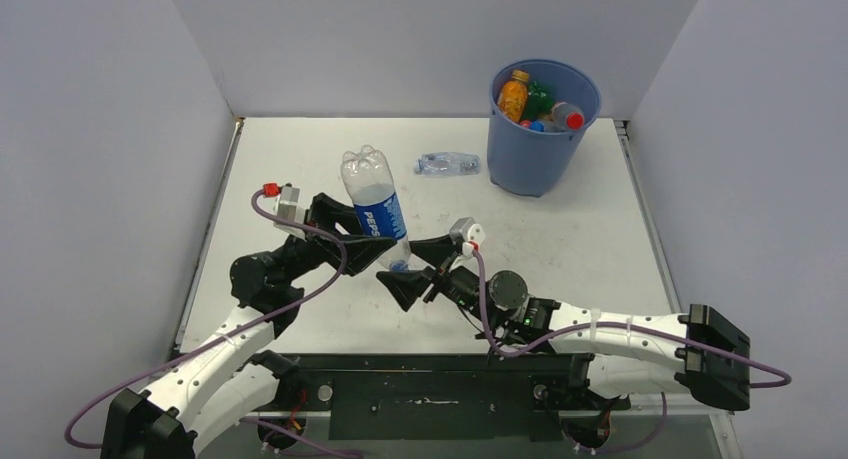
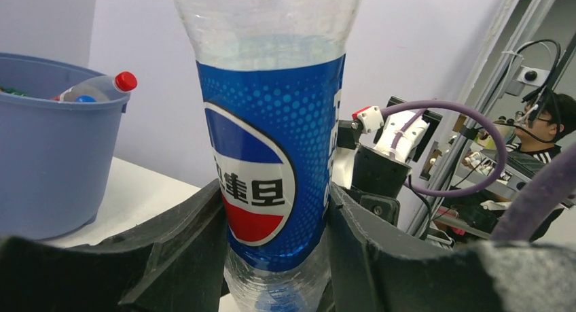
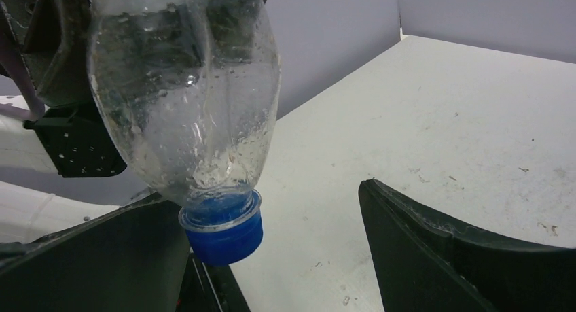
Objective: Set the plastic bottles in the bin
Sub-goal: Pick up the plastic bottle at the center of the board.
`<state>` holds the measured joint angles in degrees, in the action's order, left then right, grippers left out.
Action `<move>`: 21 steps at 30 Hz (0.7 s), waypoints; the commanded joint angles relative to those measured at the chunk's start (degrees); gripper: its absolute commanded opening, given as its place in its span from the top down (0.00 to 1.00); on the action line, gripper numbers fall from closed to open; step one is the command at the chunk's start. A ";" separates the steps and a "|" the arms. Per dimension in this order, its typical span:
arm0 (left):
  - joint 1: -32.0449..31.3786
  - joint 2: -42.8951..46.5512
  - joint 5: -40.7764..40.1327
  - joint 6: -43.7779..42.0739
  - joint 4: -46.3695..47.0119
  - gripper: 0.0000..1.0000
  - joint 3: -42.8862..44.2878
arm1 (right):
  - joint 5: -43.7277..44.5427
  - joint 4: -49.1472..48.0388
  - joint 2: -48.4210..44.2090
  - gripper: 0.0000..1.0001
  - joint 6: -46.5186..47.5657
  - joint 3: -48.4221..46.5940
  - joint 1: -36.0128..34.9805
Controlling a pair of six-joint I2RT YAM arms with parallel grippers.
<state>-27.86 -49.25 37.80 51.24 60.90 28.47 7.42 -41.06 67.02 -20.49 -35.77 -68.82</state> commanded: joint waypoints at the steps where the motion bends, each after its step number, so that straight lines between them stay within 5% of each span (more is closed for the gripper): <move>1: -1.05 1.62 1.71 -0.99 4.09 0.61 0.09 | 0.02 -3.26 -6.58 0.13 1.85 2.89 0.31; 10: -1.97 1.61 1.75 -1.35 4.30 0.62 -0.26 | -0.09 -5.75 -4.71 0.23 1.17 0.25 0.17; 19: -3.05 2.31 0.38 -2.96 1.87 0.59 -0.17 | -1.62 -6.21 -2.15 0.65 -0.36 -0.87 0.23; 21: -3.07 2.52 -0.46 -3.54 1.00 0.53 -0.25 | -2.54 -5.56 -2.28 0.81 -0.01 -1.23 0.18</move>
<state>-29.56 -48.38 36.07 47.33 61.12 27.90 3.70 -43.88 64.31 -20.45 -33.76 -69.38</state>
